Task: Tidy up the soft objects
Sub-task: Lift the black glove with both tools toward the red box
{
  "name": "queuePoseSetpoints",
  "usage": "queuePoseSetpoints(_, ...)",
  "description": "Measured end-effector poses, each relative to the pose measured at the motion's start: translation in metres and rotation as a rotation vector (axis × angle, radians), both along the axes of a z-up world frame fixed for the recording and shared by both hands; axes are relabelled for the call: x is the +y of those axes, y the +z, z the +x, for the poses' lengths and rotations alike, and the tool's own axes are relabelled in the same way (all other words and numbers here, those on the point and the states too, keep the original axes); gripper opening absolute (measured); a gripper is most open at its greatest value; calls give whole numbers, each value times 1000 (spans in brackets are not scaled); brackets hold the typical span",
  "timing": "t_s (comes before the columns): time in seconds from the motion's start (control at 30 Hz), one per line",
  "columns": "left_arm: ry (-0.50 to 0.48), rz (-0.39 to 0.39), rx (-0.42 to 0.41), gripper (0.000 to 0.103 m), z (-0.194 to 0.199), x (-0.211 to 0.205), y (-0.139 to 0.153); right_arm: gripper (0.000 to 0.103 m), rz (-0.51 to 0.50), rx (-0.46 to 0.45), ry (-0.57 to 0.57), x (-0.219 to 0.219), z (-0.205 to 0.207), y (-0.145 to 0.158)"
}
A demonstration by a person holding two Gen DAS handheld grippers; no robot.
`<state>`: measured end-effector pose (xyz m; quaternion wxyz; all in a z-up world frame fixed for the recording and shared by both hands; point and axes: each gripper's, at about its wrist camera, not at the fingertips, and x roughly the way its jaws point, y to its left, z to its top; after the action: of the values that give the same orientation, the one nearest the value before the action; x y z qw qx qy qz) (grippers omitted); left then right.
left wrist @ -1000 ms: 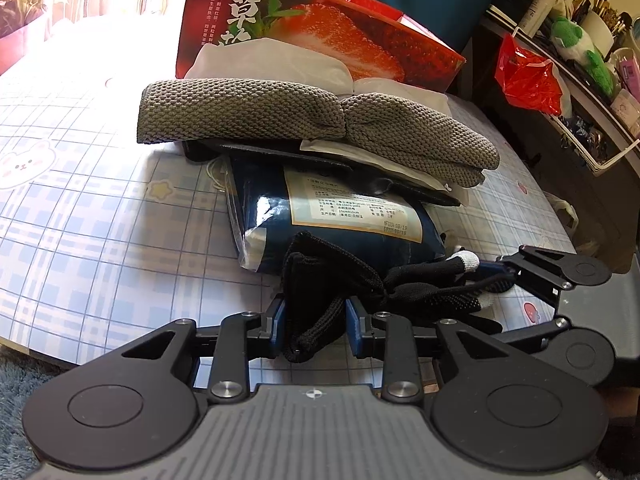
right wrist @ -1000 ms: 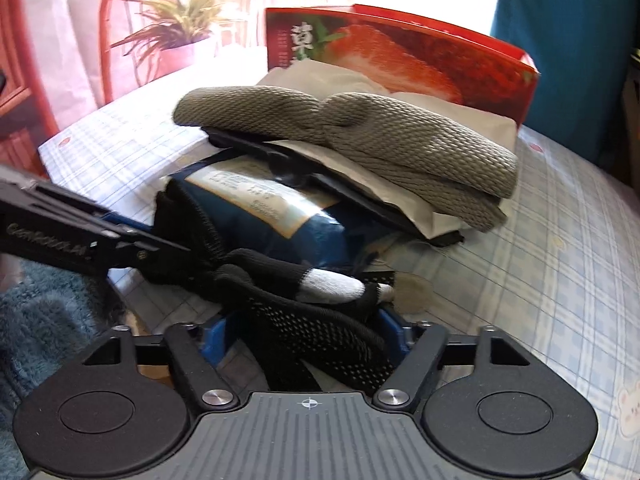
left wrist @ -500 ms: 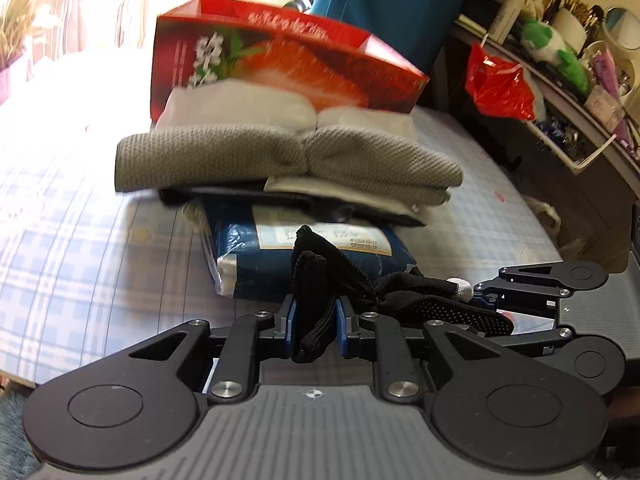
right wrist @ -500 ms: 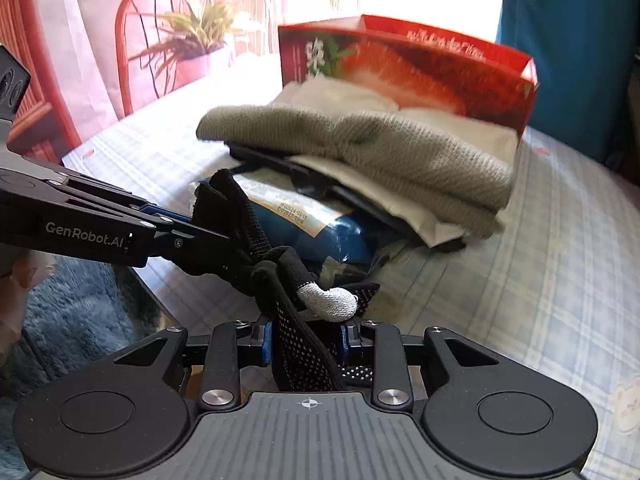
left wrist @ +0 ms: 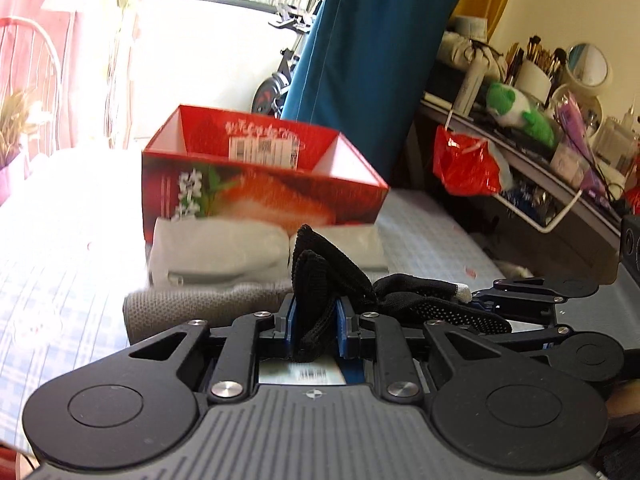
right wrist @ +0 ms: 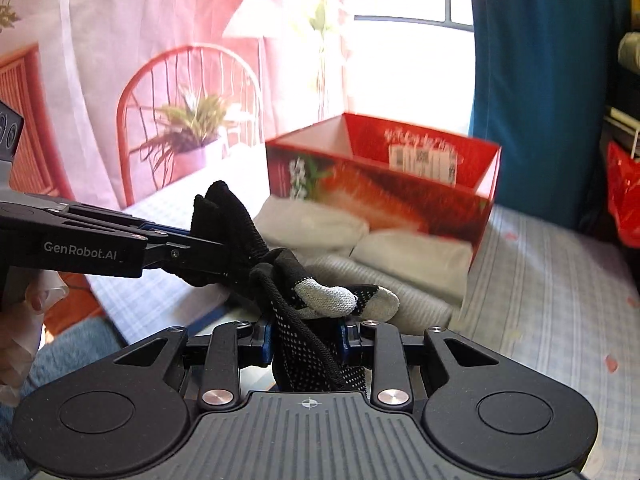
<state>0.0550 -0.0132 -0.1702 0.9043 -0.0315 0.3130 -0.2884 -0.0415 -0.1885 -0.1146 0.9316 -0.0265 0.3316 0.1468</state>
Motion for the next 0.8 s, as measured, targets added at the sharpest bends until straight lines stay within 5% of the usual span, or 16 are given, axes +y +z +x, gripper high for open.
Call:
queuePoseSetpoints(0.4,41,-22,4,21,58,-18,38,26,-50,-56,26,-9,74,32)
queuePoseSetpoints(0.8,103,-45,27,22,185,-30,75,26,-85,-132,47,-22,216,67)
